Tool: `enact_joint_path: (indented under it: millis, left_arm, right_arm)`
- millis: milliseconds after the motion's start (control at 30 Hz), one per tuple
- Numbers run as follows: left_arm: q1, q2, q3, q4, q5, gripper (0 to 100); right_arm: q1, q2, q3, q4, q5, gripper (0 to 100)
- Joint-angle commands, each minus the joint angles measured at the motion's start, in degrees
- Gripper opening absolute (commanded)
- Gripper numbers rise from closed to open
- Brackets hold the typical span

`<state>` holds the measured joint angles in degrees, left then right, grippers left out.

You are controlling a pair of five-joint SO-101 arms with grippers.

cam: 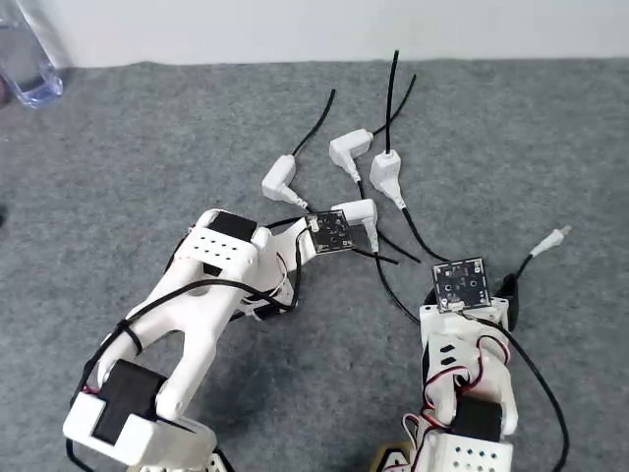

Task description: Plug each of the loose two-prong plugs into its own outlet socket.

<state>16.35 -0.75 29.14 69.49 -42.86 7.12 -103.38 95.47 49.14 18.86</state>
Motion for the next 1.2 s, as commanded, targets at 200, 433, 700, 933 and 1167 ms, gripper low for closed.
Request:
enact_joint_path:
  millis: [200, 433, 700, 933, 1167]
  left_arm:
    - [0.53, -0.88, 0.13, -0.79, -0.18, 19]
    - [1.05, -0.35, 4.53, -6.07, -0.18, 19]
    - [0.97, -0.35, 10.77, -13.54, -0.18, 19]
    - [1.05, -0.35, 11.21, -13.45, -0.44, 11]
    - [4.48, -0.44, 10.95, -7.12, -5.98, 1]
  right_arm:
    - [-0.66, 0.4, 1.05, -0.84, 0.62, 31.7]
    - [-0.66, 0.4, 1.05, -0.84, 0.62, 31.7]
    - [-0.66, 0.4, 1.05, -0.84, 0.62, 31.7]
    - [-0.66, 0.4, 1.05, -0.92, 0.62, 31.7]
    - [-0.66, 0.4, 1.05, -1.01, 0.62, 31.7]
